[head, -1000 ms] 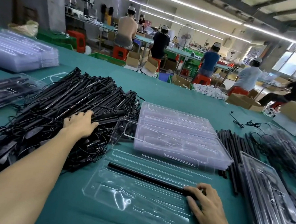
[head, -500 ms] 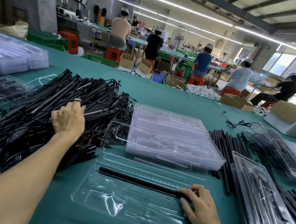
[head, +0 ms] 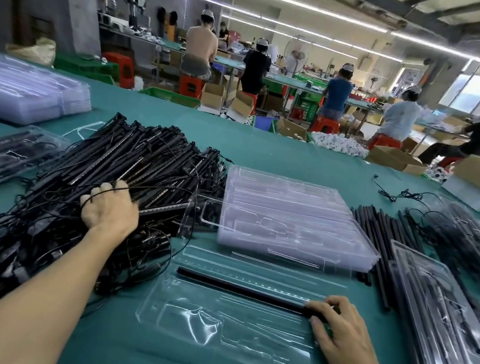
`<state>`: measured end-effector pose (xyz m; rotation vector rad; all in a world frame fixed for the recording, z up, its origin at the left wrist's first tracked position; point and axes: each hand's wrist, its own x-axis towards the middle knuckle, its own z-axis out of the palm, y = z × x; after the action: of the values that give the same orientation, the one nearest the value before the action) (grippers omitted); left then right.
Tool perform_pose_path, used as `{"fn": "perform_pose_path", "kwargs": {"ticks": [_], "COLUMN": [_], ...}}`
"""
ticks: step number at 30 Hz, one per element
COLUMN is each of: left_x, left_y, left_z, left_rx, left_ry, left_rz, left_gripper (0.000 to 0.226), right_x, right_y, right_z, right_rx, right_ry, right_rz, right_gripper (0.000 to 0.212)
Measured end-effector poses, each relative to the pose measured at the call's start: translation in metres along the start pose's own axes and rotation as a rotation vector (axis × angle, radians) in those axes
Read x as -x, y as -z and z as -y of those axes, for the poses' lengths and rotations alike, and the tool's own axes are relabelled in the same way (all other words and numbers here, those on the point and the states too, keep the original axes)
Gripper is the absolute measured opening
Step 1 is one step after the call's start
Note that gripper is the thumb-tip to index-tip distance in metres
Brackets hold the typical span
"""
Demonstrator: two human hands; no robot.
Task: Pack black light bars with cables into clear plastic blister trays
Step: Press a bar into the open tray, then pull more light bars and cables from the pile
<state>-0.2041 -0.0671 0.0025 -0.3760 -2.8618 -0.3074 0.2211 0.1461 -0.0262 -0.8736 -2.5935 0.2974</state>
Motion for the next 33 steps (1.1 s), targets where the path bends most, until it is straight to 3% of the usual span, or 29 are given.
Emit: {"fn": "perform_pose_path", "kwargs": {"ticks": [6,11,17,21,24,27,30,31,33], "left_x": [-0.012,-0.015,-0.006,0.017,0.039,0.064,0.082,0.085,0.088], "left_y": [0.004,0.01,0.049,0.076,0.079,0.082,0.079,0.078,0.079], "left_z": [0.005,0.005,-0.041,-0.087,-0.108,-0.115,-0.111,-0.109,-0.102], "left_rx": [0.078,0.353,0.522,0.541,0.49,0.497,0.514,0.512,0.531], "left_ry": [0.18,0.193,-0.139,-0.579,-0.83,-0.946,-0.998,-1.01,-1.001], "left_rz": [0.048,-0.241,-0.486,-0.545,-0.521,-0.435,-0.354,-0.331,-0.323], "left_gripper": [0.047,0.039,0.026,0.019,0.021,0.031,0.026,0.029,0.032], "right_x": [-0.002,-0.004,-0.001,-0.008,-0.034,-0.068,-0.096,-0.102,-0.112], "right_y": [0.0,0.001,0.004,0.02,0.042,0.051,0.043,0.038,0.03], "right_z": [0.0,0.001,0.003,0.027,0.077,0.136,0.18,0.19,0.203], "right_rx": [-0.02,-0.035,0.059,0.125,-0.272,-0.856,-1.492,-1.591,-1.551], "right_ry": [0.022,0.056,0.048,0.067,-0.021,-0.19,-0.344,-0.391,-0.457], "right_rz": [-0.025,-0.055,-0.023,-0.182,-0.201,0.058,0.231,0.249,0.225], "right_gripper": [0.034,0.034,0.028,0.027,0.047,0.08,0.062,0.054,0.038]}}
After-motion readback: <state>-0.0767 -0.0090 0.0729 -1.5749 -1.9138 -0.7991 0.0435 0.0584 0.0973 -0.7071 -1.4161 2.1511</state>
